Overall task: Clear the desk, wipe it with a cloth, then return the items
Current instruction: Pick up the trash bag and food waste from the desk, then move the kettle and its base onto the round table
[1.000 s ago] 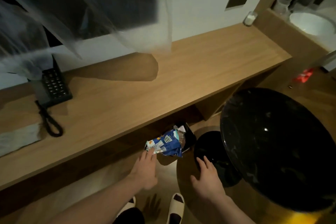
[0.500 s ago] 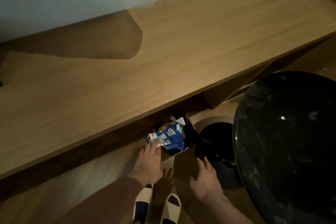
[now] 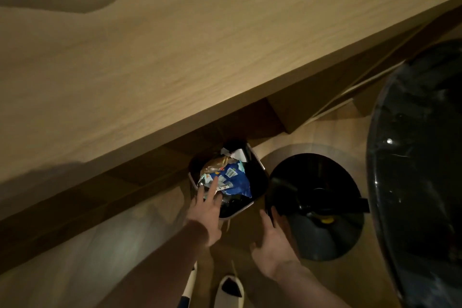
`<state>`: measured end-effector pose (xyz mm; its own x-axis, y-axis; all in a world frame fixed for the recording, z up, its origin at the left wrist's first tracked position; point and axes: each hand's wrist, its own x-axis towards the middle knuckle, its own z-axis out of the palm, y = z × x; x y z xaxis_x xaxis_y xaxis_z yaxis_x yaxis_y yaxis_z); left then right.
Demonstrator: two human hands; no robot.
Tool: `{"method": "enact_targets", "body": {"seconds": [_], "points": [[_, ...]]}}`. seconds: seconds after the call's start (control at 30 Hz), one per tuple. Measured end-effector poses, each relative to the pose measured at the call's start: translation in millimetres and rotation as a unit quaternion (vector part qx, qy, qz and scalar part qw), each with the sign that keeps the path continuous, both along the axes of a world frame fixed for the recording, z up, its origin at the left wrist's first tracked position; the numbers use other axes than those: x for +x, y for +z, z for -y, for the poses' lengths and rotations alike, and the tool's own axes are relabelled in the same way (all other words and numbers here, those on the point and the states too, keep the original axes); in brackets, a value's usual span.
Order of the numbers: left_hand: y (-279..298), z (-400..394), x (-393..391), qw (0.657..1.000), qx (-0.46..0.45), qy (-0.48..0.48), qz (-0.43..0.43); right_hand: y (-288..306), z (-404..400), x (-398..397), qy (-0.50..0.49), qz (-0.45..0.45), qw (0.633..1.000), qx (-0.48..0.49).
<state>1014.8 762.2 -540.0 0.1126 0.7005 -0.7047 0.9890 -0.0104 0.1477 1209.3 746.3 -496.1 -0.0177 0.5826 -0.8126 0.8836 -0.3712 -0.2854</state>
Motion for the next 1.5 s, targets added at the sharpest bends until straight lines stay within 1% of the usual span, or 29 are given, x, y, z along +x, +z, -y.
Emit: {"method": "enact_targets", "body": {"seconds": [0.07,0.17,0.33,0.4,0.5,0.6,0.7,0.8,0.87,0.97,1.07,1.2,1.33,1.5], "points": [[0.7,6.9,1.4,0.999,0.012,0.025,0.024,0.7,2.8,2.2,0.013,0.005,1.0,0.0],[21.3,19.8,0.1,0.997,0.024,0.053,0.05,20.0,6.4,2.3,0.028,0.003,1.0,-0.005],[83.7,35.9,-12.6,0.998,0.031,0.04,0.048,85.1,2.7,-7.1,0.102,0.032,0.994,0.014],[107.9,42.4,-17.2,0.997,0.042,0.054,0.046,113.6,1.3,-12.2,0.12,0.038,0.992,0.024],[151.8,59.3,-23.9,0.994,0.063,0.079,0.047,158.1,5.3,-15.5,0.142,0.041,0.988,0.051],[211.4,88.0,-30.4,0.993,0.079,0.078,0.034,209.9,18.2,-16.0,0.182,0.029,0.98,0.08],[277.4,125.8,-38.4,0.992,0.079,0.098,0.019,261.7,36.3,-24.4,0.232,0.024,0.966,0.108],[340.8,170.9,-48.3,0.987,0.085,0.139,-0.001,310.0,60.1,-38.8,0.29,0.021,0.949,0.122],[374.4,202.3,-58.8,0.98,0.099,0.173,-0.015,340.5,75.3,-50.3,0.341,0.016,0.93,0.135],[411.0,247.8,-78.4,0.968,0.122,0.213,-0.046,381.6,99.1,-73.5,0.416,0.007,0.896,0.157],[437.6,289.0,-98.8,0.955,0.131,0.253,-0.081,412.3,123.9,-102.4,0.455,-0.009,0.873,0.176],[466.6,346.3,-121.4,0.931,0.155,0.315,-0.1,434.4,164.0,-143.9,0.494,-0.032,0.844,0.207],[487.7,415.8,-147.0,0.907,0.175,0.368,-0.104,442.8,210.6,-188.4,0.541,-0.048,0.809,0.224],[508.2,510.9,-188.0,0.889,0.179,0.401,-0.13,456.0,285.2,-244.2,0.579,-0.066,0.775,0.245]]}}
